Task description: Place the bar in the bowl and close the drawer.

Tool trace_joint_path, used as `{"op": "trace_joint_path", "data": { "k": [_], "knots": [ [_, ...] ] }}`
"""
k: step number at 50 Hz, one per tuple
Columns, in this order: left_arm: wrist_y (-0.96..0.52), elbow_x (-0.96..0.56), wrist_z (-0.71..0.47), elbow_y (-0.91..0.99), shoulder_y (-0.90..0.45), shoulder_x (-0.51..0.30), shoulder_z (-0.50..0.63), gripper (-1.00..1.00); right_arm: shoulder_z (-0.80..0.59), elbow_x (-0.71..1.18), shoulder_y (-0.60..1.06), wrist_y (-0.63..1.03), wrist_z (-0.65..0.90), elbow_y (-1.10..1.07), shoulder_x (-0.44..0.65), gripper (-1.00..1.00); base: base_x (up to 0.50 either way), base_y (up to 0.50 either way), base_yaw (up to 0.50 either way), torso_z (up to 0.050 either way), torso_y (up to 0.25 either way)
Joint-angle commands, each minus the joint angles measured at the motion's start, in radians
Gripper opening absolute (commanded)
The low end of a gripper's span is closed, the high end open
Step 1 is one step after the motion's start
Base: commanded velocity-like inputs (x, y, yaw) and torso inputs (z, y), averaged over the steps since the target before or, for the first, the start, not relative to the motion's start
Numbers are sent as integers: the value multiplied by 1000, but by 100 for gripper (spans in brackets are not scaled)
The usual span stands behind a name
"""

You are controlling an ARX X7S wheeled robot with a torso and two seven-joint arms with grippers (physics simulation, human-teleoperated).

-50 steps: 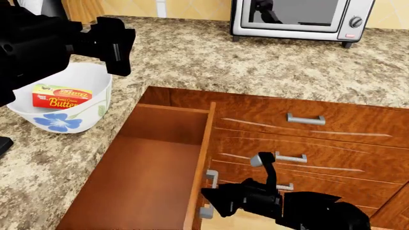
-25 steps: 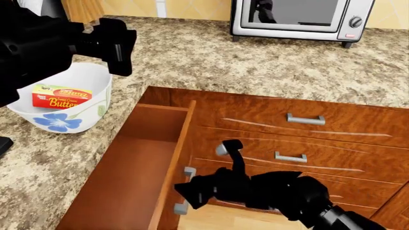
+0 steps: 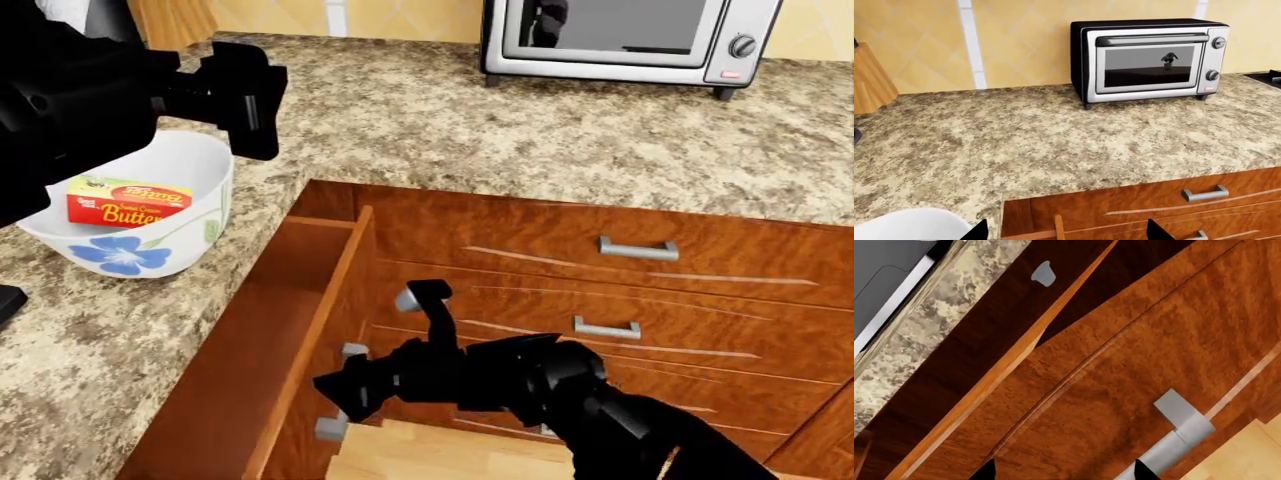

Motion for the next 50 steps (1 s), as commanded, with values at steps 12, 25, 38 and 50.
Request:
{"op": "trace_joint_path", "data": {
  "k": [12,25,38,50],
  "knots": [
    [0,0,5,1,1,-8,1,100,-383,347,90,-150,-8,58,-62,100,0,0,0,0,0],
    [5,3,6,3,9,-13,2,100,-355,383,83,-184,44,-156,96,100,0,0,0,0,0],
    [13,2,8,11,19,-21,-1,100,-306,413,29,-229,199,-636,424,100,0,0,0,0,0],
    [25,8,3,27,41,-21,3,100,-232,408,-109,-419,283,-916,757,100,0,0,0,0,0]
  ]
}}
